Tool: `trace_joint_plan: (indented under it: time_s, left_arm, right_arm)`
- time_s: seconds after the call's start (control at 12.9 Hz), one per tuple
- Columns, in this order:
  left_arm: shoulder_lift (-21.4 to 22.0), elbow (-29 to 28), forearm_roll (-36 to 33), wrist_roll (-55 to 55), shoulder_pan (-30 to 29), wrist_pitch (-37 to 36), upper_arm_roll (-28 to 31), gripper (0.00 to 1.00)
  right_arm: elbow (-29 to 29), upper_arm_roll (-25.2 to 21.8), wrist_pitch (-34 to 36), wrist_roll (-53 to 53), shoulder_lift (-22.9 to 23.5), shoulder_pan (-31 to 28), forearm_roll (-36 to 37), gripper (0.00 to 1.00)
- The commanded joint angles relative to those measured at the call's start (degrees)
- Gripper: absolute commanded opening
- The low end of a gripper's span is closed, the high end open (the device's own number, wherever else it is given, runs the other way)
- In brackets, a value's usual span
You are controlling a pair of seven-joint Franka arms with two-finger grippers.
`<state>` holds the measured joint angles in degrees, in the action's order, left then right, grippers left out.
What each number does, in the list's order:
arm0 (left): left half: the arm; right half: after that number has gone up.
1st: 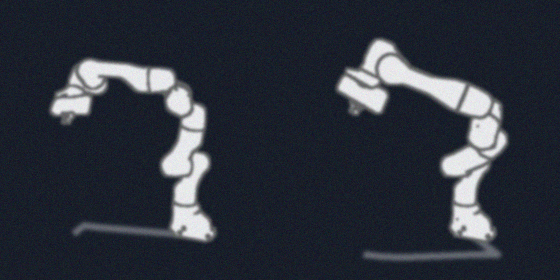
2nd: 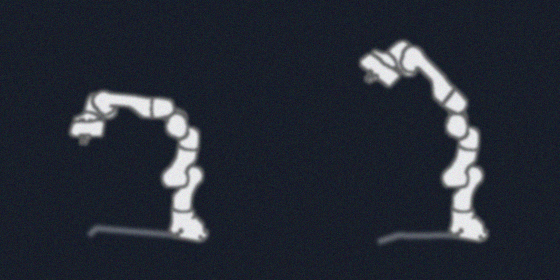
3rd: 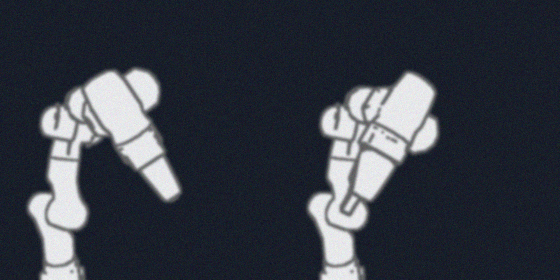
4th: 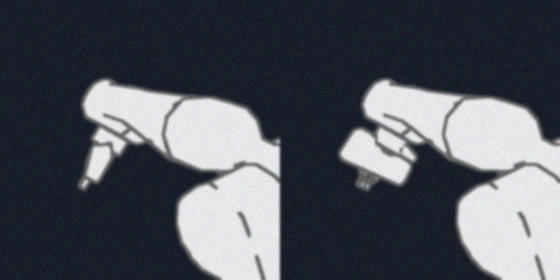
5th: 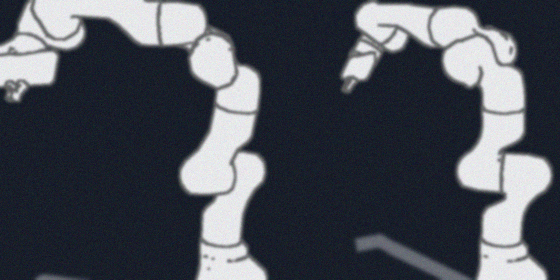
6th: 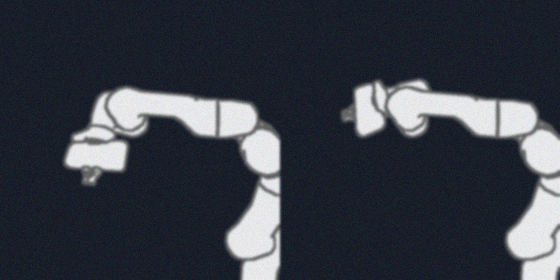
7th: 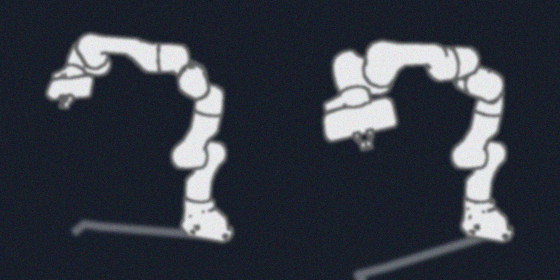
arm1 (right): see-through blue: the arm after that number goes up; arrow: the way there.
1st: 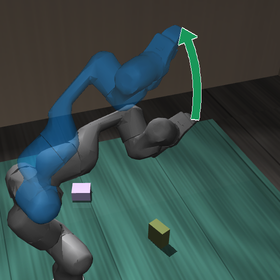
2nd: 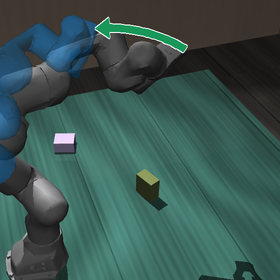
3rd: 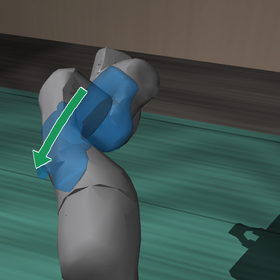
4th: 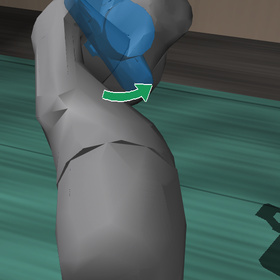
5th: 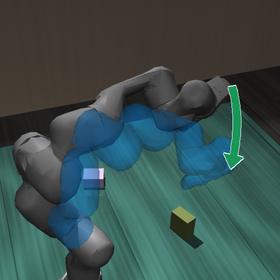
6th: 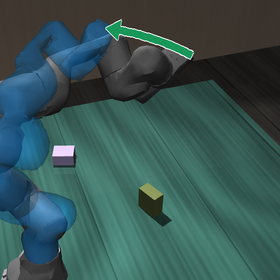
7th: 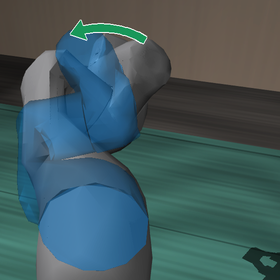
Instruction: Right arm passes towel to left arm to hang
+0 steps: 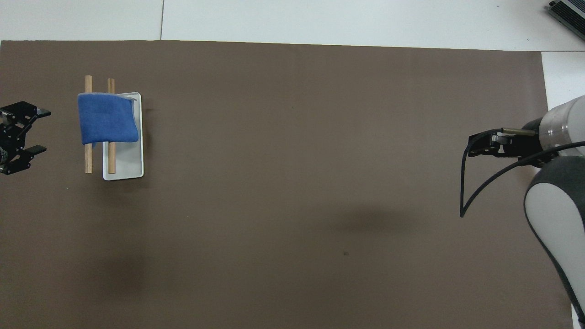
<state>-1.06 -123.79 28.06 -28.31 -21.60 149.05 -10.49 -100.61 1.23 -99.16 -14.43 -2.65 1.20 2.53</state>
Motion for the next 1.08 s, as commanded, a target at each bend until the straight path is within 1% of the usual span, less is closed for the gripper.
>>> trace_joint_plan:
  time_s: [0.0,0.08,0.23,0.39,0.54,0.7,0.85,1.0]
  left_arm:
    - [-0.5,5.2,0.0,4.0,-2.2,-9.5,0.0,1.0]
    - [-0.4,7.3,-1.2,4.1,-2.5,-13.6,0.1,1.0]
    - [-0.1,12.4,-6.7,4.1,-2.7,-23.1,0.0,1.0]
    - [0.7,17.5,-9.3,3.9,-2.0,-32.0,0.0,1.0]
    - [1.5,22.4,-14.5,4.1,-1.3,-38.8,-0.8,1.0]
    - [0.9,27.9,-19.8,4.2,1.2,-42.6,-1.7,1.0]
    - [0.4,29.6,-25.0,4.5,5.8,-42.7,-1.9,1.0]
    - [0.4,29.7,-28.9,5.1,10.1,-43.2,-1.9,1.0]
  right_arm:
    - [-1.0,0.0,0.5,1.6,-1.0,-0.2,0.0,1.0]
    - [-1.1,0.0,1.0,1.5,-1.0,-0.2,-0.1,1.0]
    - [-1.0,-0.1,0.5,1.6,-1.0,-0.3,0.0,1.0]
    - [-0.4,-0.1,0.4,1.6,-0.8,-0.5,0.0,1.0]
    - [0.2,0.2,1.2,1.7,-0.9,-0.2,-0.1,1.0]
    - [1.3,0.4,2.2,2.3,-0.6,-0.1,-0.1,1.0]
    - [1.7,0.3,2.6,5.5,-0.6,-0.1,-0.1,1.0]
    - [2.0,0.3,2.8,5.8,-0.7,-0.2,-0.1,1.0]
